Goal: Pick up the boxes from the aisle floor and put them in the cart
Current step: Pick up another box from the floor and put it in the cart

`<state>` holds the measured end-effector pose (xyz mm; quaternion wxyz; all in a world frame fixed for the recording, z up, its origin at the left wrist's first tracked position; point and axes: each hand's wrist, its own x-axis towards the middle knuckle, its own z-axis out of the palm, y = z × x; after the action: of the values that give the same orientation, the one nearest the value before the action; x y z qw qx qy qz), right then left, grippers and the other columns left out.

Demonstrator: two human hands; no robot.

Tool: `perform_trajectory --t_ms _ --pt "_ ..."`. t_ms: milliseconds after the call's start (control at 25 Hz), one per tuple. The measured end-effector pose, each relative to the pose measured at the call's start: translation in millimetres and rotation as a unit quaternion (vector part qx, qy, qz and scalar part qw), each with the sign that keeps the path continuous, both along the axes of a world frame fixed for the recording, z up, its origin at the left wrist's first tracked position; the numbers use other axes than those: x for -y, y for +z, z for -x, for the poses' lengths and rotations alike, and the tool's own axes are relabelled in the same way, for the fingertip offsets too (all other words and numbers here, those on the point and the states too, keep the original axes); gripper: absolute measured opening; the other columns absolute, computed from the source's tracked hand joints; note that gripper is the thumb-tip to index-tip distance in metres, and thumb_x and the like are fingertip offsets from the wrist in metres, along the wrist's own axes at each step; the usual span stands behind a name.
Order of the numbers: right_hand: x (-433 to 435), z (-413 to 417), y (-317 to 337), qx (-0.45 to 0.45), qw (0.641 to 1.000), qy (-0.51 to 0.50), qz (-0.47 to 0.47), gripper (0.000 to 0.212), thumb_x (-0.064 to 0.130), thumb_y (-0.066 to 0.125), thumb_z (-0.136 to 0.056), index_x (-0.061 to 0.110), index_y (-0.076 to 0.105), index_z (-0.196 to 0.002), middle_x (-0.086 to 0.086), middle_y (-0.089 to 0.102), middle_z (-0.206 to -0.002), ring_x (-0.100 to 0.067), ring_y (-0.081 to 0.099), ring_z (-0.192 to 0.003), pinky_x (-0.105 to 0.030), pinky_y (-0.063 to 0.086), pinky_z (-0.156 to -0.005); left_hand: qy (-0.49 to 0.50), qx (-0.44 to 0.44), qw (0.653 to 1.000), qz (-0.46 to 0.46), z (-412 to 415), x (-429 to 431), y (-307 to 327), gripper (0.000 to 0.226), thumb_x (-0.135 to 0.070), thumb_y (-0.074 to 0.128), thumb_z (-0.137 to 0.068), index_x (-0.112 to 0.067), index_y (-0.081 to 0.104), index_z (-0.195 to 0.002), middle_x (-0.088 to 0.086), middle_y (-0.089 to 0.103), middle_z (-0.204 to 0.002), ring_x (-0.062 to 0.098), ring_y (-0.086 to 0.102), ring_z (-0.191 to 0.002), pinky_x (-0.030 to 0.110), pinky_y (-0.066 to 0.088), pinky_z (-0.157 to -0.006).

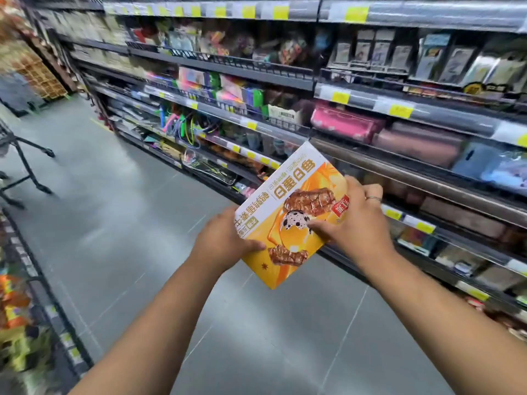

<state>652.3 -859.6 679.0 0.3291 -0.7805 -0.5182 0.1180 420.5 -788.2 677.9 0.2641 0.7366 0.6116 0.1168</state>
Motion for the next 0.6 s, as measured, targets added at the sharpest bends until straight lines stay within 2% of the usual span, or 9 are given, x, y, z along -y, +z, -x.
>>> perform_trajectory --t_ms 120,360,600 --pt "-58 51 6 0.007 0.999 0.046 -0.006 0.111 0.054 0.087 -0.053 0.019 0.034 -0.144 -0.009 0.034 -0.124 -0.03 0.054 -0.106 -0.039 0.047 -0.092 0.035 -0.001 0.999 -0.002 58 -35 4 0.074 -0.05 0.085 -0.065 -0.026 0.049 -0.124 -0.001 0.06 -0.114 0.022 0.054 -0.104 0.031 0.04 -0.074" --pt "-179 131 16 0.015 0.989 0.145 -0.023 0.109 0.058 0.085 -0.055 0.022 0.032 -0.143 -0.009 0.033 -0.127 -0.029 0.053 -0.107 -0.038 0.047 -0.091 0.142 0.011 0.99 -0.015 147 -113 6 0.083 -0.054 0.085 -0.06 -0.031 0.047 -0.13 -0.003 0.062 -0.113 0.02 0.057 -0.101 0.036 0.051 -0.078" --pt "-314 190 20 0.014 0.969 0.243 -0.037 0.109 0.059 0.085 -0.054 0.023 0.034 -0.143 -0.007 0.034 -0.124 -0.03 0.056 -0.102 -0.039 0.049 -0.084 0.253 0.017 0.967 -0.036 200 -194 11 0.08 -0.052 0.087 -0.058 -0.034 0.05 -0.127 -0.01 0.064 -0.113 0.018 0.058 -0.104 0.035 0.05 -0.082"
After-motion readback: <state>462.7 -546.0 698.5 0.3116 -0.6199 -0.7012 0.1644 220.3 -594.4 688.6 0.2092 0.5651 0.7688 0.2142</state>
